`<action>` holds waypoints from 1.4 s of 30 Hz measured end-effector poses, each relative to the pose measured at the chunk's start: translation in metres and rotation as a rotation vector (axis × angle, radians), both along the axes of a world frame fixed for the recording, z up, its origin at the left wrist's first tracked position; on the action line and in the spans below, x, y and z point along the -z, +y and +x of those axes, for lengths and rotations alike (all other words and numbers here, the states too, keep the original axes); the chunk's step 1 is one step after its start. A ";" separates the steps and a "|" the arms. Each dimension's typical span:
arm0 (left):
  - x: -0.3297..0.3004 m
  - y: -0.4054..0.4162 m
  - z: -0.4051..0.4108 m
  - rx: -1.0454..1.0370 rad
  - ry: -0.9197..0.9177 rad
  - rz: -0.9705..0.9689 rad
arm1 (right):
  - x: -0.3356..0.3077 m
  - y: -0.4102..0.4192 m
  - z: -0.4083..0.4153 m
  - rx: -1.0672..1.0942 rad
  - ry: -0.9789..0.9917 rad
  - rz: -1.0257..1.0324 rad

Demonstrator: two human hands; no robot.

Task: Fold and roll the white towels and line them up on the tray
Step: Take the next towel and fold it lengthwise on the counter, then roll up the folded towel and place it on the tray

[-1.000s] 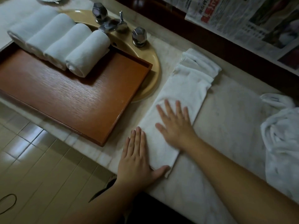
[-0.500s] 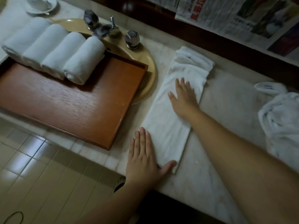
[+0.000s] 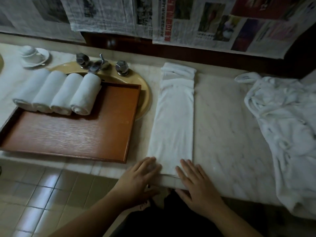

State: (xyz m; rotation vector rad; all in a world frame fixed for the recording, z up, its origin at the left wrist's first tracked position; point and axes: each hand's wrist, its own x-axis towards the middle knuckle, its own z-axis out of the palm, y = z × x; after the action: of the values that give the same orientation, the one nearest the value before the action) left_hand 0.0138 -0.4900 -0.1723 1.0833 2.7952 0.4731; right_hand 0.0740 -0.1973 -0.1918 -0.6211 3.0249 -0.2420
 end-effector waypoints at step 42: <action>0.010 -0.005 -0.012 0.071 0.239 0.053 | -0.013 0.006 0.002 0.241 0.098 -0.292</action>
State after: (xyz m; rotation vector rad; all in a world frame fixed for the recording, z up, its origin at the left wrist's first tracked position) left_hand 0.0018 -0.4945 -0.1818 1.3270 2.9484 0.4386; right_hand 0.0761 -0.1918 -0.1784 -0.2836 3.1841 -0.6920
